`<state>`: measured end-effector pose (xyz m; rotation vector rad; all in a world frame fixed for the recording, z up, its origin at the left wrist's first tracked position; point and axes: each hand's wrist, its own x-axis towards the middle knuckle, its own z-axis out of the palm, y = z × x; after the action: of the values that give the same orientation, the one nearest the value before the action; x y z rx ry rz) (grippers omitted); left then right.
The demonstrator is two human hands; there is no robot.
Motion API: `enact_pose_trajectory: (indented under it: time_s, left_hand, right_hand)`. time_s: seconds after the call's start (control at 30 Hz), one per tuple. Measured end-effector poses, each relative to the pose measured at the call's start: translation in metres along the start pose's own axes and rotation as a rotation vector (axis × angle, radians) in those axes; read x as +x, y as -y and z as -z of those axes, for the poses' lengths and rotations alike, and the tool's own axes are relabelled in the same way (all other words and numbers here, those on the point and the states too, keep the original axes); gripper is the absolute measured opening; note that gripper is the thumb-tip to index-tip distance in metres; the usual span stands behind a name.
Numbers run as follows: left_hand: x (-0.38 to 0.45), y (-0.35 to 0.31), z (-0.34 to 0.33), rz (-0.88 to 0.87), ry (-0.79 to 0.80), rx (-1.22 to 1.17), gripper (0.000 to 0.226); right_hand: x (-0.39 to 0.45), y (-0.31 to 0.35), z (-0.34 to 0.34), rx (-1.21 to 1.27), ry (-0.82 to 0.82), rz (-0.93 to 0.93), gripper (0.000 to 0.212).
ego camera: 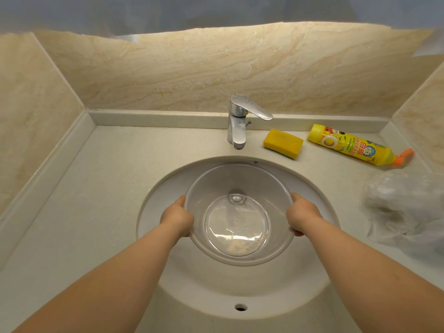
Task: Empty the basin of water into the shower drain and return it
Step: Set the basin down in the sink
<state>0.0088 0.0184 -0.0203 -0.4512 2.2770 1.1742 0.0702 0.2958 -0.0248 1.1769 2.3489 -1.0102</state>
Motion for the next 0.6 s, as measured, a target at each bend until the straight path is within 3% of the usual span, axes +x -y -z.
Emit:
enact_pose_trajectory:
  time_s: [0.6]
  left_hand:
    - [0.003,-0.004,0.007,0.057,0.012,-0.014,0.068]
  right_hand:
    - [-0.019,0.002,-0.002,0.053,0.023,-0.043,0.068]
